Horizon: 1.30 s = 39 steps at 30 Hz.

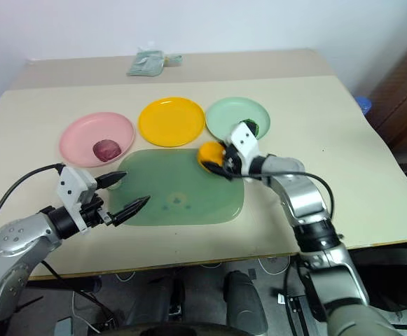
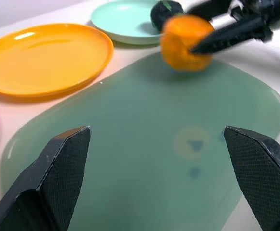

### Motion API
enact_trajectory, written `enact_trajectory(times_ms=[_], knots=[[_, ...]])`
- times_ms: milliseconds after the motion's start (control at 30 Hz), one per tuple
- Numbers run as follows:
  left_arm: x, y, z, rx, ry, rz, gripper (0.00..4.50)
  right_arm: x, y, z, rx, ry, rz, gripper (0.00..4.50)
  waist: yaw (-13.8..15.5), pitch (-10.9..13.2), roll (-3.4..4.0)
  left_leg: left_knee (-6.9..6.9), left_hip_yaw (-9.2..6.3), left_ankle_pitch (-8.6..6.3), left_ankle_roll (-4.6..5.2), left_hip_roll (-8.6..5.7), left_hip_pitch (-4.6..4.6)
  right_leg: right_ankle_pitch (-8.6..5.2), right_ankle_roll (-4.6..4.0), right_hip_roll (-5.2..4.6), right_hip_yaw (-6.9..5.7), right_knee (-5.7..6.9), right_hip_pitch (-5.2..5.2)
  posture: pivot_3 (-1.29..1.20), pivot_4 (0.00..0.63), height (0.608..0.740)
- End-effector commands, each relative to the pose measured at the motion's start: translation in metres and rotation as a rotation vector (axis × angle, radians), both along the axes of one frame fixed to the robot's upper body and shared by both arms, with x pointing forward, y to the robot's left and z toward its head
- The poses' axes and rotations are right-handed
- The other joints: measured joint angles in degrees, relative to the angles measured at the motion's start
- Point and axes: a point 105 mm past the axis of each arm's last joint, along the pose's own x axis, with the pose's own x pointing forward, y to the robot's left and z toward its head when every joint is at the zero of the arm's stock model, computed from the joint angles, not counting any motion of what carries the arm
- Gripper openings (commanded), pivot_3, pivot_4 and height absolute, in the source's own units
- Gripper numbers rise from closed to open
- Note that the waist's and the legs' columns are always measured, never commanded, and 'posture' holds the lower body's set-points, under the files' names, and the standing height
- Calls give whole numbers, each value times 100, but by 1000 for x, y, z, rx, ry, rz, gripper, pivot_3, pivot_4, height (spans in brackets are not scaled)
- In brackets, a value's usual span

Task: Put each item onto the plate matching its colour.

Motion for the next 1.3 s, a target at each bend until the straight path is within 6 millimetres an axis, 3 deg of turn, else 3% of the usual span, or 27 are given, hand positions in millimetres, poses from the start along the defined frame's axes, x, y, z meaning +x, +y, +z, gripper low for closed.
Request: enact_trajectory(times_ms=[33, 233, 500, 600, 733, 933, 1167, 1300], knots=[[9, 8, 13, -8, -85, 64, 4500, 32, 19, 25, 33, -53, -111, 2953, -17, 0, 0, 0, -3, 5, -8, 0, -1, 1, -2, 2, 0, 3, -2, 0, 150, 740], [26, 34, 15, 15, -147, 297, 4500, 66, 69, 30, -21, -92, -125, 2953, 22, -1, -2, -3, -2, 3, -4, -3, -13, 12, 17, -5, -5, -3, -4, 0, 150, 740], [20, 37, 15, -1, -167, 354, 4500, 76, 91, 33, 8, -87, -138, 2953, 3, 0, 0, -5, -4, 2, -5, 4, -14, 13, 17, -9, -6, -1, -7, 0, 150, 740], [19, 34, 15, -9, -167, 349, 4500, 77, 91, 32, 23, -72, -136, 4367, -13, 0, 0, -5, -6, 2, -6, 6, -14, 13, 16, -12, -6, 1, -7, 0, 150, 740], [20, 34, 18, -9, -175, 353, 4500, 76, 87, 38, 55, -114, -124, 4444, -81, 0, 0, -7, -10, 2, -7, 8, -14, 13, 16, -16, -7, 1, -7, 0, 150, 740], [21, 52, 23, 4, -202, 412, 4500, 58, 57, 48, 116, -221, -16, 4444, -101, 0, 0, -14, -12, 2, -7, 7, -14, 14, 18, -19, -8, -1, -7, 0, 150, 740], [7, 94, 21, 72, -189, 493, 4500, -23, -36, 33, 54, -185, 140, 4444, -62, 1, 1, -15, -11, -5, 5, 2, -16, 14, 19, -31, -9, -11, -6, 0, 150, 740], [0, 99, 17, 91, -167, 480, 4500, -46, -83, 19, -2, -74, 77, 4444, -99, 0, 1, -14, -7, -5, 5, 6, -6, 1, -5, -28, -6, -10, -3, 0, 150, 740]])
